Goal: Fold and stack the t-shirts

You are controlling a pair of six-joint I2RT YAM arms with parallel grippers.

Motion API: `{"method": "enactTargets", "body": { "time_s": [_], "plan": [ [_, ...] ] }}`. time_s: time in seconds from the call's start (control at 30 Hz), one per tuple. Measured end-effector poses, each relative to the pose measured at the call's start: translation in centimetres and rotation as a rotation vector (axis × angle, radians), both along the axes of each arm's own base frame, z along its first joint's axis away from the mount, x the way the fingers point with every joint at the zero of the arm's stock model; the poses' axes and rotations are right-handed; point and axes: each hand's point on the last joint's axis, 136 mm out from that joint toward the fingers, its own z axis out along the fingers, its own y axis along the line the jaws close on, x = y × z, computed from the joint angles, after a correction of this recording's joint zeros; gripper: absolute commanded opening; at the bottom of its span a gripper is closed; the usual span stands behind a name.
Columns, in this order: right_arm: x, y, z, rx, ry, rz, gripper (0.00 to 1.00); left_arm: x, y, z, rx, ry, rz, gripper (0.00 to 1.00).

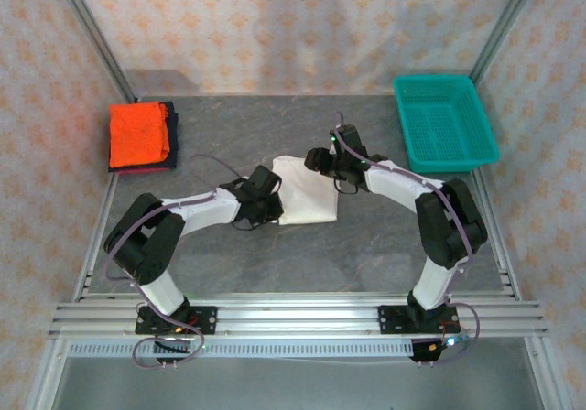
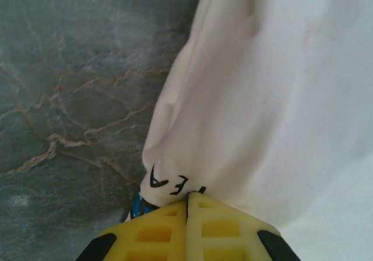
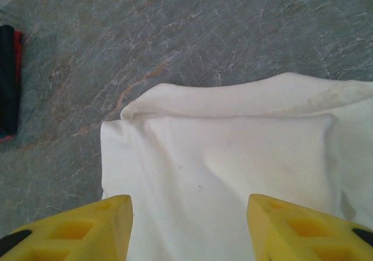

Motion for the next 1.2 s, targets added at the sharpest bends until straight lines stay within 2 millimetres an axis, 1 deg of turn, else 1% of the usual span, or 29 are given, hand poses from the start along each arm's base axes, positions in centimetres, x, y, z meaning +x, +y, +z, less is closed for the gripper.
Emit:
{"method": "enactTargets", "body": {
  "time_s": [0.13, 0.23, 0.3, 0.4, 0.5, 0.6, 0.7, 0.8, 0.87, 0.93, 0.97, 1.03, 1.1, 1.2],
  "plan": [
    [-0.2, 0.3, -0.1, 0.009, 0.01, 0.014, 0.54, 0.0, 0.0, 0.1, -0.018, -0.015, 0.014, 0.07],
    [-0.1, 0.5, -0.7, 0.008, 0.025, 0.021, 0.54, 0.1, 0.0, 0.2, -0.019, -0.016, 0.014, 0.08],
    [-0.1, 0.5, -1.4, 0.001, 0.04, 0.021, 0.54, 0.1, 0.0, 0.2, -0.019, -0.017, 0.014, 0.14],
    [-0.2, 0.0, -3.1, -0.029, 0.081, 0.008, 0.54, 0.2, -0.1, 0.7, -0.023, -0.026, 0.009, 0.23],
    [-0.1, -1.1, -5.0, -0.053, 0.128, -0.015, 0.52, 0.1, 0.0, 2.0, -0.025, -0.043, 0.003, 0.3],
    [0.1, -2.2, -6.7, -0.062, 0.17, -0.036, 0.52, 0.1, 0.3, 4.2, -0.022, -0.078, -0.001, 0.35],
    [0.3, -2.1, -6.2, -0.042, 0.168, -0.027, 0.54, 0.9, 0.1, 7.0, -0.031, -0.127, -0.01, 0.39],
    [0.2, -2.0, -5.5, -0.034, 0.157, -0.02, 0.61, 2.3, -0.5, 9.9, -0.044, -0.189, -0.016, 0.43],
    [0.0, -2.3, -4.5, -0.033, 0.132, -0.024, 0.65, 3.2, -1.1, 11.3, -0.053, -0.216, -0.021, 0.43],
    [0.2, -2.7, -2.9, -0.035, 0.092, -0.041, 0.66, 4.3, -1.8, 12.0, -0.058, -0.234, -0.029, 0.42],
    [0.4, -3.0, -2.0, -0.035, 0.07, -0.054, 0.66, 4.8, -2.1, 12.0, -0.055, -0.236, -0.033, 0.42],
    [1.0, -3.7, -0.9, -0.038, 0.038, -0.081, 0.63, 5.9, -2.8, 11.2, -0.044, -0.225, -0.038, 0.41],
    [1.9, -4.6, -0.5, -0.049, 0.025, -0.111, 0.59, 6.9, -3.3, 9.5, -0.021, -0.195, -0.042, 0.4],
    [3.4, -5.3, -0.7, -0.071, 0.026, -0.136, 0.53, 7.9, -3.3, 6.5, 0.018, -0.144, -0.043, 0.39]
  ]
}}
